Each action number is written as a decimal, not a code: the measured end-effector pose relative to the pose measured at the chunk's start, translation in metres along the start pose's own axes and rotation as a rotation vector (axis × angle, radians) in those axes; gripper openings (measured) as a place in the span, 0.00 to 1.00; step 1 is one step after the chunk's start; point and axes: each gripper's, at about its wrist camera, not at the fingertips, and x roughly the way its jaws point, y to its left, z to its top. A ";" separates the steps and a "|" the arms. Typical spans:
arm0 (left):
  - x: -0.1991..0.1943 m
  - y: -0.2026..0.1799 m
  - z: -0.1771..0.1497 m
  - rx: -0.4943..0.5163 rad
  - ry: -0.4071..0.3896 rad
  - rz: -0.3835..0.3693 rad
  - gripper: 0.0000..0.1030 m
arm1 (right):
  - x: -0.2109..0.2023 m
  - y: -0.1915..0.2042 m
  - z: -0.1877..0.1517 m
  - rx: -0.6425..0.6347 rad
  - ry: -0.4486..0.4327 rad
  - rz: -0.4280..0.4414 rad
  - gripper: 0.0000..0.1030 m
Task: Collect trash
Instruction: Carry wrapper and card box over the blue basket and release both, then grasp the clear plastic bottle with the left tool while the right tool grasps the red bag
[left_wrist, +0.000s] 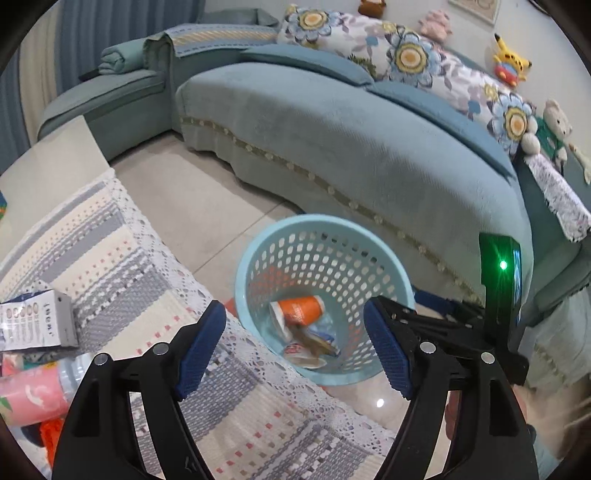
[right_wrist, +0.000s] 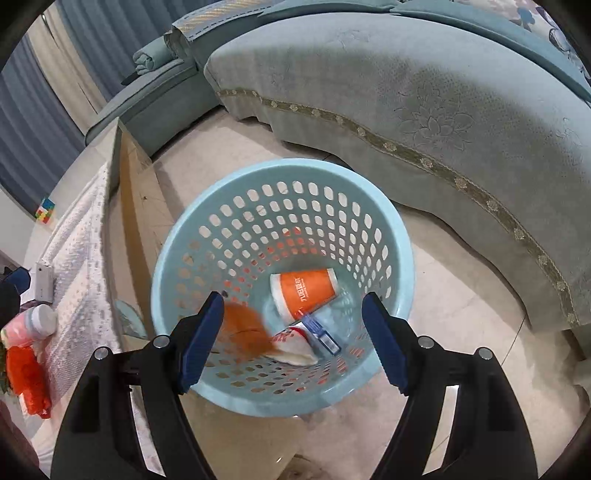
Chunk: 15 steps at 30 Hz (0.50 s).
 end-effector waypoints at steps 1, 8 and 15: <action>-0.005 0.001 0.000 -0.002 -0.010 -0.002 0.73 | -0.005 0.004 0.000 -0.006 -0.007 0.006 0.71; -0.072 0.004 -0.001 -0.013 -0.135 0.017 0.73 | -0.055 0.048 -0.001 -0.129 -0.111 0.020 0.71; -0.146 0.034 -0.024 -0.097 -0.263 0.051 0.73 | -0.100 0.114 -0.014 -0.276 -0.204 0.086 0.71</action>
